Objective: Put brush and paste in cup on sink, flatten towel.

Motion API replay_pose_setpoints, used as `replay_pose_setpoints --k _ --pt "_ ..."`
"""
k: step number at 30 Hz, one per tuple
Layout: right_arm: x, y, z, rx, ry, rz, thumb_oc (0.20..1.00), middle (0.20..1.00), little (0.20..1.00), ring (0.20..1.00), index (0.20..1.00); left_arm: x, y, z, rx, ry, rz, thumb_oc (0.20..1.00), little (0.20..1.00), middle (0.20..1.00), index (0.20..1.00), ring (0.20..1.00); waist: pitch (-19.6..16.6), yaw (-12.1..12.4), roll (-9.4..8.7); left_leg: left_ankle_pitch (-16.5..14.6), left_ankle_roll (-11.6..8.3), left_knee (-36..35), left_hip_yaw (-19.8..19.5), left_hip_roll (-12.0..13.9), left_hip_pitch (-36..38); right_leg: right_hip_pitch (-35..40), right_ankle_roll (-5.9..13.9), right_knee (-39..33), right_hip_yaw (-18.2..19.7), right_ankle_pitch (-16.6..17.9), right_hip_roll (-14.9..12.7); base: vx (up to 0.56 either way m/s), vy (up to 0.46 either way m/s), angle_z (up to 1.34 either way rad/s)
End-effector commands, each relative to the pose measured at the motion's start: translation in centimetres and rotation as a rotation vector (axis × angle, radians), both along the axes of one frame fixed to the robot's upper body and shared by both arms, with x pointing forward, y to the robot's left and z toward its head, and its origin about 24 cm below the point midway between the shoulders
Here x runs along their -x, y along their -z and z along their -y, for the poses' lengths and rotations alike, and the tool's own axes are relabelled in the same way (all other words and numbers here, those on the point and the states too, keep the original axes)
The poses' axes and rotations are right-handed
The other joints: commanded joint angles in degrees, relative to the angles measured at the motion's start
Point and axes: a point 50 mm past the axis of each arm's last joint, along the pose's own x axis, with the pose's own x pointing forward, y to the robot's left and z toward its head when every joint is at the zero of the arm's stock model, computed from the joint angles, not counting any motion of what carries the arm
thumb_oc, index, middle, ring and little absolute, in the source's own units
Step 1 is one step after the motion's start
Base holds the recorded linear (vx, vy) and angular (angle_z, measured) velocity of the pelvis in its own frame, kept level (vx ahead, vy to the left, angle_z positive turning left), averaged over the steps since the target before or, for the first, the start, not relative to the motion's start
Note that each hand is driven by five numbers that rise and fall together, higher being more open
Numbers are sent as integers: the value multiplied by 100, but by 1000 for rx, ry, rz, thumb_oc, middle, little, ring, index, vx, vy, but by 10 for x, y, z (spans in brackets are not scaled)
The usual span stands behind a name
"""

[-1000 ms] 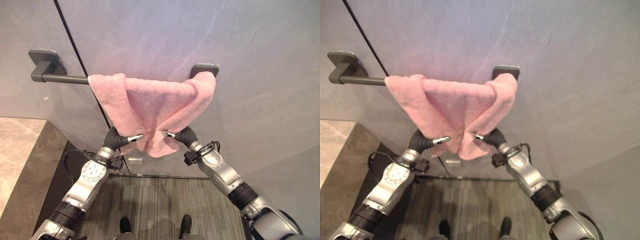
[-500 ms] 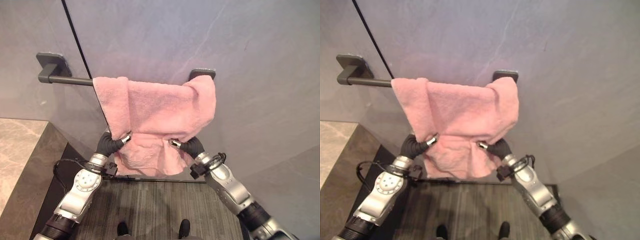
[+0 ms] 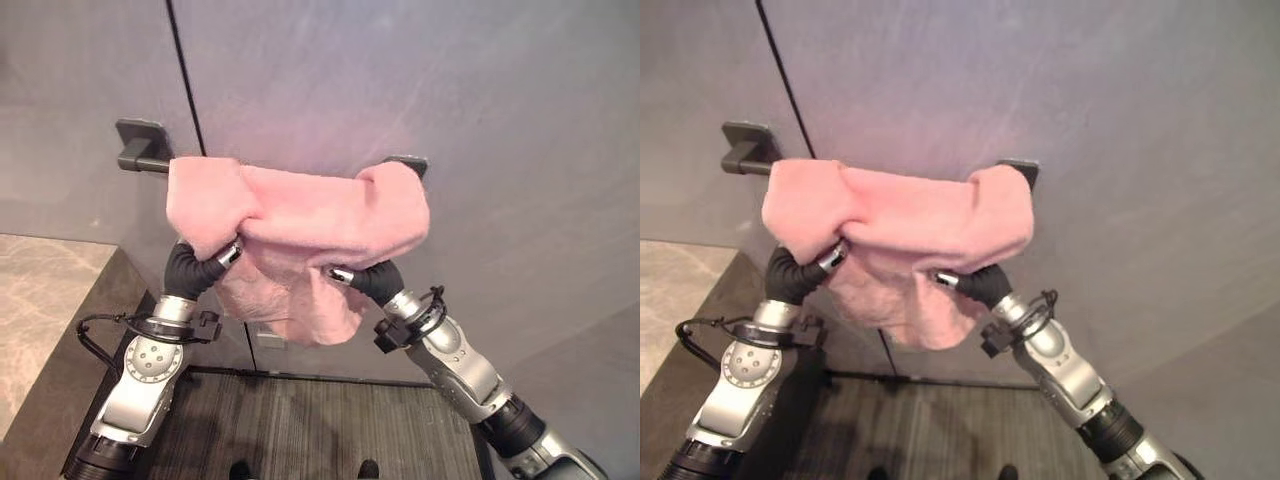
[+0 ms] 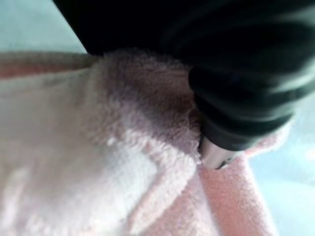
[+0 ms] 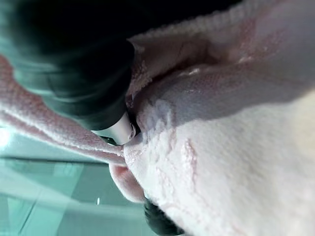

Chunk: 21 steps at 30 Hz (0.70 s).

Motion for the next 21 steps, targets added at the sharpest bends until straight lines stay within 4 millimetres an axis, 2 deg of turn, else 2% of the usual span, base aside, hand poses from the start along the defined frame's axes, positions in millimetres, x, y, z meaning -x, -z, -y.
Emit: replay_pose_setpoints --k 1,5,6,7,9,10,11,12,16,20,21 --pt "-4 -36 -9 -74 -51 153 200 200 200 200 200 5 -29 -10 24 -33 159 200 200 200 200 200 82 220 -127 -243 168 28 -224 -209 98 443 416 63 -236 448 -428 -4 -7 4" --pt "-8 -25 -11 -47 -33 112 200 200 200 200 200 4 -17 -15 24 -63 102 200 200 200 200 200 93 278 -162 -223 169 28 -296 -220 46 465 412 61 -328 459 -442 -23 -6 23" --pt "-12 -10 -13 -10 -25 54 200 200 200 200 200 -1 0 -17 13 -73 10 200 200 200 200 200 99 297 -170 -211 172 28 -319 -229 25 471 403 63 -348 467 -445 -16 2 18" --pt "-12 -10 -13 -10 -25 54 200 200 200 200 200 -2 0 -17 13 -73 11 200 200 200 200 200 99 296 -171 -211 172 28 -321 -230 23 471 403 62 -351 467 -445 -29 4 13" --pt "-18 12 -20 31 -23 -41 200 200 200 200 200 -10 18 -17 42 -76 -73 200 200 200 200 200 99 310 -181 -195 178 28 -339 -234 15 485 394 53 -371 458 -446 -28 13 14" --pt "-24 30 -24 53 22 -117 200 200 200 200 200 -18 39 -17 49 -111 -162 200 200 200 200 200 95 293 -159 -179 182 28 -315 -237 19 470 384 51 -350 454 -443 -29 19 9" --pt "-24 30 -24 52 24 -115 200 200 200 200 200 -19 39 -17 48 -111 -161 200 200 200 200 200 102 302 -161 -180 182 28 -311 -236 20 468 384 52 -346 455 -442 -45 31 0" --pt "-26 42 -29 62 61 -161 200 200 200 200 200 -24 50 -15 50 -131 -211 200 200 200 200 200 99 286 -138 -176 188 28 -295 -237 37 457 380 56 -316 453 -438 0 0 0" --pt "-27 60 -29 60 115 -242 200 200 200 200 200 -28 62 -11 38 -135 -260 200 200 200 200 200 69 225 -114 -181 193 28 -252 -224 60 435 375 56 -238 448 -429 -15 16 -5" --pt "-28 69 -28 43 146 -295 200 200 200 200 200 -29 69 -6 25 -134 -289 200 200 200 200 200 51 193 -91 -186 196 28 -234 -216 87 437 369 52 -212 435 -420 -11 15 -5" --pt "-29 75 -26 46 176 -321 1000 1000 1000 1000 1000 -28 80 -6 16 -149 -331 200 200 200 200 200 46 175 -71 -179 200 28 -221 -209 99 438 360 46 -185 418 -408 -13 9 -7"
